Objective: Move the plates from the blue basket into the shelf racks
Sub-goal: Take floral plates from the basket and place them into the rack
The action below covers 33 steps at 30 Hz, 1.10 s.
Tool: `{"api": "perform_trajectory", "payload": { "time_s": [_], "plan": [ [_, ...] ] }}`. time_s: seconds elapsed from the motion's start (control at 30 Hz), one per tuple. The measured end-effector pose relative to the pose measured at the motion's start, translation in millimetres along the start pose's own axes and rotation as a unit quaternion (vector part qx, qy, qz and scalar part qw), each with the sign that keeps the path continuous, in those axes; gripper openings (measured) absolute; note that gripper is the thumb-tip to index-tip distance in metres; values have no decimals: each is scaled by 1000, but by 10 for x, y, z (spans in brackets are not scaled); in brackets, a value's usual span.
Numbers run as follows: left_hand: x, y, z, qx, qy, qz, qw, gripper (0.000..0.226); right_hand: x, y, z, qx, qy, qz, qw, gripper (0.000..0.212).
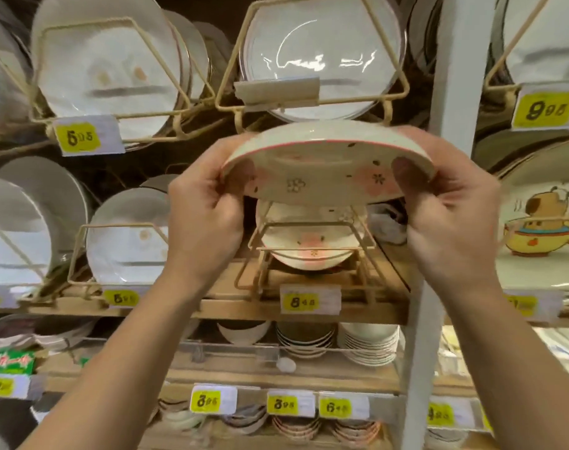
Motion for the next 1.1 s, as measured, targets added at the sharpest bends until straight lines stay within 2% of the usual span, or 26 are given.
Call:
{"api": "perform_trajectory", "payload": {
  "time_s": [0.07, 0.17, 0.33, 0.4, 0.53, 0.63, 0.73, 0.87, 1.1],
  "plan": [
    [-40, -55, -200, 20, 11, -10, 1000, 48, -38, -62, 145, -47, -19, 4, 999, 46],
    [-173, -140, -523, 75, 76, -44, 993, 47, -123, -94, 380, -156, -44, -14, 987, 53],
    [-345, -233, -884, 106, 179, -104, 973, 34, -169, -164, 556, -272, -80, -47, 958, 47],
    [-372, -243, -944, 95, 197, -120, 968, 31, -166, -200, 610, -275, -120, -60, 952, 39],
    [-447, -252, -988, 79, 228, -156, 958, 28, -203, -220, 787, -222, -271, -86, 933, 28],
    [-468, -236, -1007, 90, 228, -160, 956, 21, -253, -219, 864, -185, -334, -61, 922, 24],
    [-445, -239, -1051, 118, 220, -163, 954, 16, -238, -234, 944, -188, -351, -14, 917, 21],
    [-464, -257, -1162, 143, 264, -179, 937, 8, -258, -240, 1027, -188, -369, 40, 909, 22],
    [-518, -250, -1214, 90, 299, -174, 934, 12, -309, -207, 1015, -197, -346, 31, 917, 18]
  ]
}}
Point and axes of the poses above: each hand's wrist, its own x-axis towards the middle knuckle, its own y-axis out of the back of the hand, z = x × y, the point moved 4 cm from there along x, towards the middle knuckle, and after that the axes turned 13 degrees about z, right-handed, at the moved point
